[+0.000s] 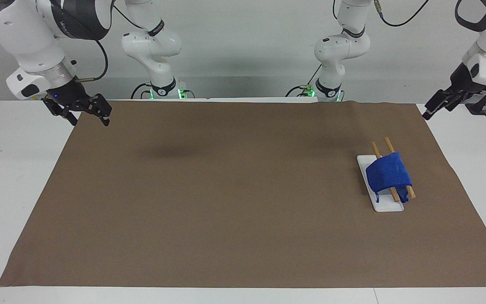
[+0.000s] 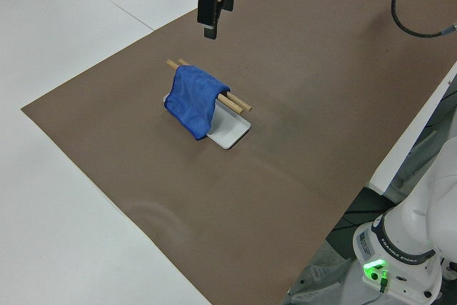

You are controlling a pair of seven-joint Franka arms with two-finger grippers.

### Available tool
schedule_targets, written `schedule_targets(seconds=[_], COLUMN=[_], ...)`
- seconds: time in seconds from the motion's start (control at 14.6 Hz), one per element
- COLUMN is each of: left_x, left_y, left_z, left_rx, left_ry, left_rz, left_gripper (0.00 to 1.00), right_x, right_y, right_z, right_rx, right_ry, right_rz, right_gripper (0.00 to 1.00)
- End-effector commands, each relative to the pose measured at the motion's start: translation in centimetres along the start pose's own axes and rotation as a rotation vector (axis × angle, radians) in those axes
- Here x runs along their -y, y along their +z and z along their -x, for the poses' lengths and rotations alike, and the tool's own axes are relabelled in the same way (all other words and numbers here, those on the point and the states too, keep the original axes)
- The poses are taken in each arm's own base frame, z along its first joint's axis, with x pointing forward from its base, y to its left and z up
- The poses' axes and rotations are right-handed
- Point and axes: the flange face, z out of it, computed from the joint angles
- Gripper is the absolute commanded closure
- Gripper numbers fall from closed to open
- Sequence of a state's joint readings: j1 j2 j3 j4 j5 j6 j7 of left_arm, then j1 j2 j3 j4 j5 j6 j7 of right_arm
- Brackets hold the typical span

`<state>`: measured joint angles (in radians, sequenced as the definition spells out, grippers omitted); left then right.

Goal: Right arm passes towel to left arm to hang

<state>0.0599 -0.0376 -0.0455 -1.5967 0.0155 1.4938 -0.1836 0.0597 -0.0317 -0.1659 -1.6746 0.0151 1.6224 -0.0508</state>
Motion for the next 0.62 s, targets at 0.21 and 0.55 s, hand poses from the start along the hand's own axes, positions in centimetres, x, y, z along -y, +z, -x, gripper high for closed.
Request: schedule_targets(seconds=[0.21,0.55], left_x=[-2.8,-3.9], left_y=[0.3,2.8], left_z=[0.2,2.2], left_rx=[0.096,0.098], left_ry=[0.163,0.202], left_rz=[-0.029,-0.026], left_gripper=[0.01,0.01], right_x=[-0.1,-0.1], right_y=[-0.2,-0.2], right_z=[0.6,0.6], right_rx=[0.003,0.003], right_ry=[-0.011,-0.013], right_rz=[-0.003,-0.003], right_gripper=[0.0,0.0])
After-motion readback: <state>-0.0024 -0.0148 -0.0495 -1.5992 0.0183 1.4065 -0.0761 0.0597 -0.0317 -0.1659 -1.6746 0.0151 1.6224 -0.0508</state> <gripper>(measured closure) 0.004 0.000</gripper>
